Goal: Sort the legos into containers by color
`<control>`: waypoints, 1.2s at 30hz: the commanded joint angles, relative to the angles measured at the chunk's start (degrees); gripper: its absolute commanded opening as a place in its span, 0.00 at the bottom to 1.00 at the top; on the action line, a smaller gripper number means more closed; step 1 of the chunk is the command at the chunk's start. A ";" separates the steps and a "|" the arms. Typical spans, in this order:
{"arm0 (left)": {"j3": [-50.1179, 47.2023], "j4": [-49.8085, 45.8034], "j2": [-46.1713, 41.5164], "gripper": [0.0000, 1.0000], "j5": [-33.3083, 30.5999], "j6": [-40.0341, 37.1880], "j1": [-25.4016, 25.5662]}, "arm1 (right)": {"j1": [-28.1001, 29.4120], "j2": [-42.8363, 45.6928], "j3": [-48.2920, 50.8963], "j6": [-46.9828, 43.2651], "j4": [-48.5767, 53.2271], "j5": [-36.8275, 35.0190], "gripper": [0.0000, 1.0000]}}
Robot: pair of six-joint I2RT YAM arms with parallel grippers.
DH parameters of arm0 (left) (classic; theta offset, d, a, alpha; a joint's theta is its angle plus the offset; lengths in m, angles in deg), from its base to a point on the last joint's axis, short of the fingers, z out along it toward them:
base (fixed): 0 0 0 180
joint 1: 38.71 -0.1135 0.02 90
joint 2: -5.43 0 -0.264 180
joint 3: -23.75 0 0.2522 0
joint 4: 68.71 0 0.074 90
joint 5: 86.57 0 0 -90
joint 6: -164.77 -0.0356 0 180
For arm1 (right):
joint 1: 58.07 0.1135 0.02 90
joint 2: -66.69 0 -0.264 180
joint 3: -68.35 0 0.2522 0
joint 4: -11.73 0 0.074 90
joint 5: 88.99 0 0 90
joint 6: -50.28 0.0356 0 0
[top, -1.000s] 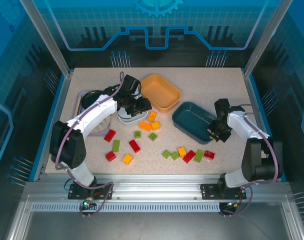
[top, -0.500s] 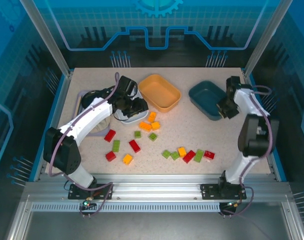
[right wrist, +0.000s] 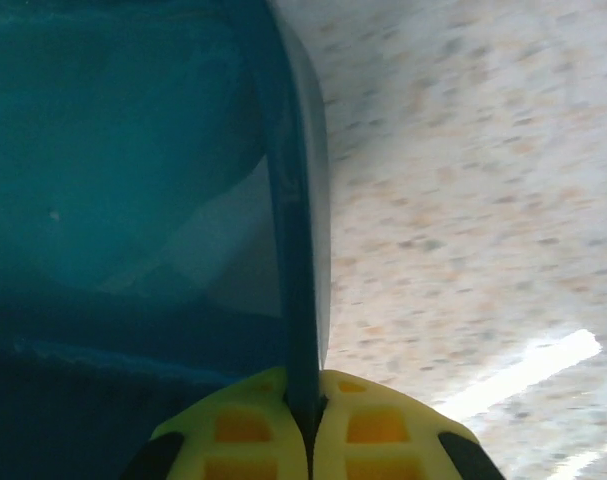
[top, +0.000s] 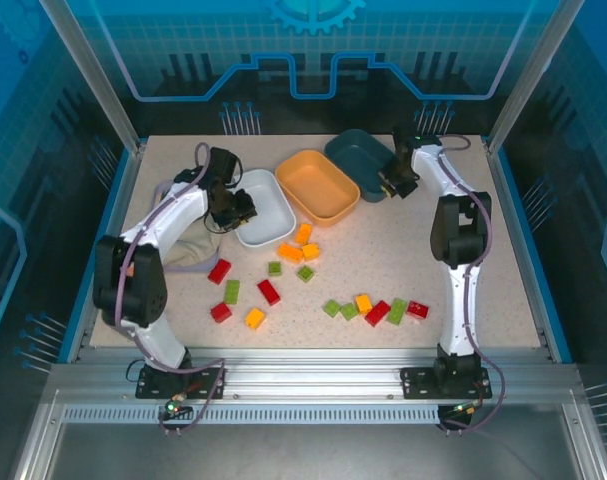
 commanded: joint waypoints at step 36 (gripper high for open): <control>37.89 -5.87 30.36 0.24 8.34 -8.62 4.27 | 5.27 33.65 31.18 7.87 8.25 -2.77 0.61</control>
